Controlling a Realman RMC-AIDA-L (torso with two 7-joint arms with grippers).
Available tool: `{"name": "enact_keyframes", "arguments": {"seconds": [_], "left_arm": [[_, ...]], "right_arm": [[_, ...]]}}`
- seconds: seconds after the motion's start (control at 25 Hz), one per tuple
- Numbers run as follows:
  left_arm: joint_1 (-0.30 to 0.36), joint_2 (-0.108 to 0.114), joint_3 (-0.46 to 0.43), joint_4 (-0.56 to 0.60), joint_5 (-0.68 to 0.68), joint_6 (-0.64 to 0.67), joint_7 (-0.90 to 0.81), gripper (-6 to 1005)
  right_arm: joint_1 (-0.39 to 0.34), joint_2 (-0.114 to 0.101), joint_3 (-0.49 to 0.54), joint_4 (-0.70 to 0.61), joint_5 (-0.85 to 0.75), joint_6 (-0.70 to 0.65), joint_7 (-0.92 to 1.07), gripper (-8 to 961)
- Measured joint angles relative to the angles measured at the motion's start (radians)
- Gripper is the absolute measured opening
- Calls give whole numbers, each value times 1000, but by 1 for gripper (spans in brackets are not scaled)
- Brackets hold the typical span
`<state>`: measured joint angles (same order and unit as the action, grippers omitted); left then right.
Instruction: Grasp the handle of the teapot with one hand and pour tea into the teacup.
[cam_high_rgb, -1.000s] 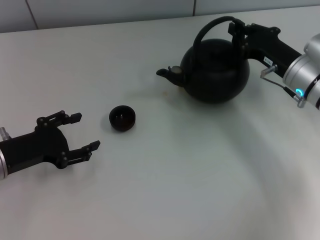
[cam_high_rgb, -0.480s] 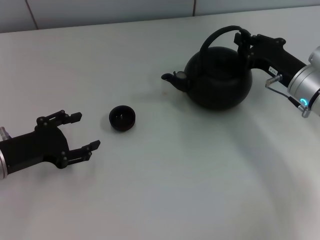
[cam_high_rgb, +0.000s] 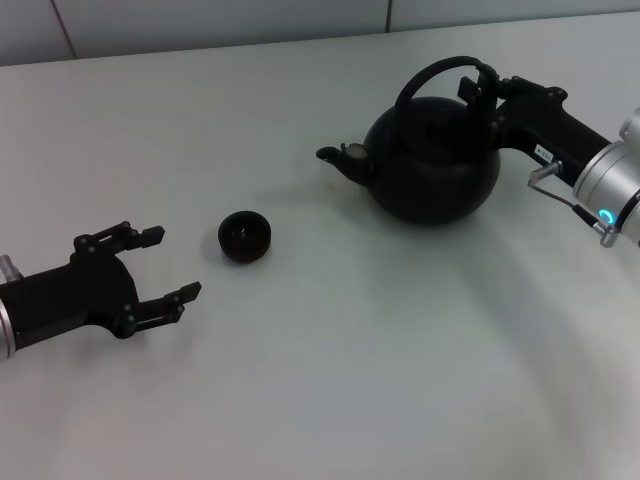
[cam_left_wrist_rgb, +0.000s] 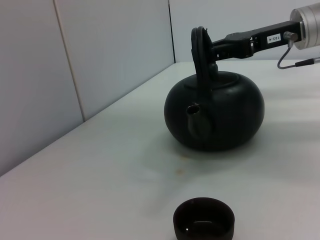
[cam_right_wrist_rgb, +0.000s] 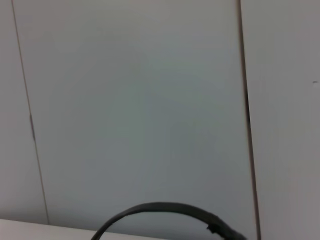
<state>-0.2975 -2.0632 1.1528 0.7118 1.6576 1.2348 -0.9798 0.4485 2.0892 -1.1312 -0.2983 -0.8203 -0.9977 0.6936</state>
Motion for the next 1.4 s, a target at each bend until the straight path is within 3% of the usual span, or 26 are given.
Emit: {"name": "enact_keyframes", "arguments": {"seconds": [0.36, 0.72, 0.96, 1.04, 1.4], "left_arm": [[1, 0, 2, 5, 1, 4, -5, 796], [9, 1, -6, 15, 1, 19, -5, 795], [21, 2, -7, 20, 1, 24, -5, 795], [36, 1, -2, 34, 1, 26, -7, 795], [66, 0, 5, 70, 1, 50, -32, 795]], "right_arm": [[-44, 1, 47, 2, 0, -68, 0, 359], [-151, -7, 108, 16, -20, -339, -5, 668], [-213, -11, 109, -6, -260, -494, -33, 806], [-219, -12, 112, -39, -414, -522, -25, 814], [-209, -13, 113, -163, -607, -459, 107, 828]]}}
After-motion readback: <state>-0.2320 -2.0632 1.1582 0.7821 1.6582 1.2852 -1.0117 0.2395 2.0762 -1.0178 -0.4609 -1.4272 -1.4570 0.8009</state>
